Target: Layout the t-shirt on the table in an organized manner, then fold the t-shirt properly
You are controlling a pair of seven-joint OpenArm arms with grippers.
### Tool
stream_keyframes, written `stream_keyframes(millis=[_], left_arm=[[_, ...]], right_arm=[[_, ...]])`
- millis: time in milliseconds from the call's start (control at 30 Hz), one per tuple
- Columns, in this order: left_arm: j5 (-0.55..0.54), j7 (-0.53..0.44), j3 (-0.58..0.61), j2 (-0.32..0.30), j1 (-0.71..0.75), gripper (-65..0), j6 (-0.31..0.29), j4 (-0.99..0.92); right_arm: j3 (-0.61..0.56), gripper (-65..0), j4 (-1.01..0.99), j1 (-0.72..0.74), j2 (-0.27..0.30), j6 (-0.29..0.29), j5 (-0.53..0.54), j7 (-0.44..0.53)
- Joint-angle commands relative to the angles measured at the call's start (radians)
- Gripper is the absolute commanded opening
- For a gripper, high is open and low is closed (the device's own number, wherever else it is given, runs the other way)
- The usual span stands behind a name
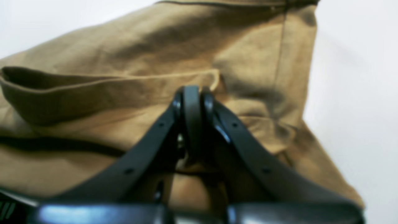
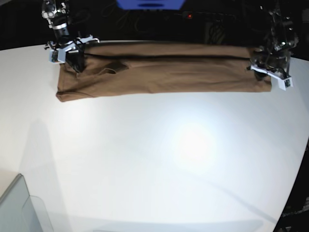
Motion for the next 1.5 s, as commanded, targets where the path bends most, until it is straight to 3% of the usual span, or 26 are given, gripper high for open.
stream_keyframes(millis=[0, 167, 367, 567, 733, 833, 1133, 1267, 1467], left_arm=[[-0.007, 0.041, -0.001, -0.004, 0.007, -49.7, -0.003, -0.010], [-0.007, 0.040, -0.003, -0.006, -0.021, -65.0, -0.003, -0.008], [-0.007, 0.049, -0.003, -0.007, -0.065, -65.0, 0.005, 0.098], [-0.006, 0.054, 0.008, 0.000, -0.091, -65.0, 0.007, 0.343], [-0.006, 0.170, 0.131, 0.039, -0.120, -65.0, 0.008, 0.423], [0.008, 0.181, 0.228, 0.079, -0.137, -65.0, 0.010, 0.415], [0.292, 0.187, 0.516, 0.266, -0.163, -65.0, 0.010, 0.411], [0.421, 0.183, 0.630, 0.319, -0.163, -65.0, 0.010, 0.391], [0.567, 0.181, 0.742, 0.352, -0.186, -65.0, 0.010, 0.271]], right_arm=[[0.004, -65.0, 0.017, 0.000, 0.009, 0.003, 0.004, 0.026], [0.005, -65.0, 0.012, 0.014, 0.009, 0.003, 0.002, 0.025], [0.005, -65.0, 0.012, 0.014, 0.010, 0.003, 0.002, 0.025], [0.005, -65.0, 0.011, 0.015, 0.010, 0.003, 0.002, 0.025], [0.005, -65.0, 0.012, 0.020, 0.009, 0.003, 0.002, 0.025], [0.005, -65.0, 0.012, 0.029, 0.007, 0.003, 0.002, 0.025], [0.005, -65.0, 0.011, 0.029, 0.006, 0.003, 0.002, 0.025], [0.005, -65.0, 0.011, 0.029, 0.004, 0.003, 0.002, 0.025], [0.005, -65.0, 0.012, 0.028, 0.003, 0.003, 0.002, 0.025]])
